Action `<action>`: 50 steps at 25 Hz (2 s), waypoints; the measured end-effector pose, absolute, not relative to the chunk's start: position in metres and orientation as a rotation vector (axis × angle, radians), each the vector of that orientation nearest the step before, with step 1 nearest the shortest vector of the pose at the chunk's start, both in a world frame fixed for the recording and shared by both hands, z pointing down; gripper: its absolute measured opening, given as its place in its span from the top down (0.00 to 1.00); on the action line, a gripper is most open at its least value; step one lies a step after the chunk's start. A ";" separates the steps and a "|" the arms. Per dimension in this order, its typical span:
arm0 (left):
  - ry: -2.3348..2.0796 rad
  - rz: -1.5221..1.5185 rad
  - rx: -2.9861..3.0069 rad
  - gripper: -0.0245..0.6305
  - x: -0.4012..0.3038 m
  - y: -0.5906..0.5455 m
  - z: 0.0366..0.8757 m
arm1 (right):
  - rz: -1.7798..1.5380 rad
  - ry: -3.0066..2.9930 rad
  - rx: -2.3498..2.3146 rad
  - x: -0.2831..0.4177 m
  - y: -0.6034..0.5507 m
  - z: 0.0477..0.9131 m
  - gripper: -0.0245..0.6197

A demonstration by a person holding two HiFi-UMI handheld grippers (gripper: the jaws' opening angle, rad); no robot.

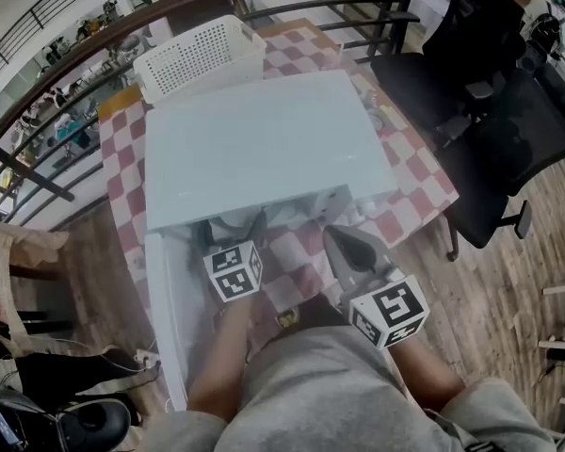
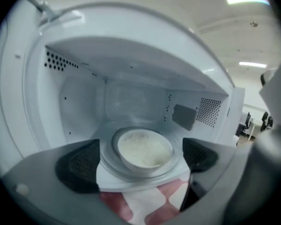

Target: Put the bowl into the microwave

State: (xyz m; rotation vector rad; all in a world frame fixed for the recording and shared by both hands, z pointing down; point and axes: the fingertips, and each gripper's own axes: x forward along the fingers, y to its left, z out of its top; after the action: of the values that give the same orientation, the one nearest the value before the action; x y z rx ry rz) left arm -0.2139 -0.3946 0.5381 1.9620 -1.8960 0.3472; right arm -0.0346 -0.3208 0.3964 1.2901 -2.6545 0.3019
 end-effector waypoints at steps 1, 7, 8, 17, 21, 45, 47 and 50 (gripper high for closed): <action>-1.903 0.343 1.989 0.14 -0.211 -0.391 0.531 | 0.296 -2.648 1.303 -0.030 -0.321 0.396 0.97; -1.921 0.267 2.123 0.15 -0.192 -0.359 0.480 | 0.262 -2.628 1.360 -0.007 -0.318 0.383 0.97; -1.915 0.232 2.150 0.17 -0.187 -0.352 0.469 | 0.250 -2.626 1.365 -0.005 -0.317 0.377 0.97; -1.921 0.042 2.330 0.79 -0.167 -0.296 0.392 | 0.098 -2.572 1.316 0.016 -0.300 0.348 0.97; -1.939 0.020 2.316 0.94 -0.170 -0.279 0.380 | 0.075 -2.554 1.259 0.018 -0.293 0.354 0.97; -1.885 0.104 2.343 0.95 -0.074 -0.146 0.386 | 0.220 -2.601 1.217 0.098 -0.194 0.377 0.97; -1.914 0.108 2.314 0.95 -0.071 -0.124 0.389 | 0.233 -2.611 1.203 0.103 -0.175 0.379 0.97; -1.925 0.113 2.278 0.95 -0.066 -0.091 0.393 | 0.238 -2.626 1.167 0.107 -0.145 0.383 0.97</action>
State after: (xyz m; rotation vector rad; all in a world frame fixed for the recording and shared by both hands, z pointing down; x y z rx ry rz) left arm -0.0660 -0.0906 0.3932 2.2780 -1.9247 0.1132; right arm 0.1074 -0.1448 0.3834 1.1674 -2.6258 0.2377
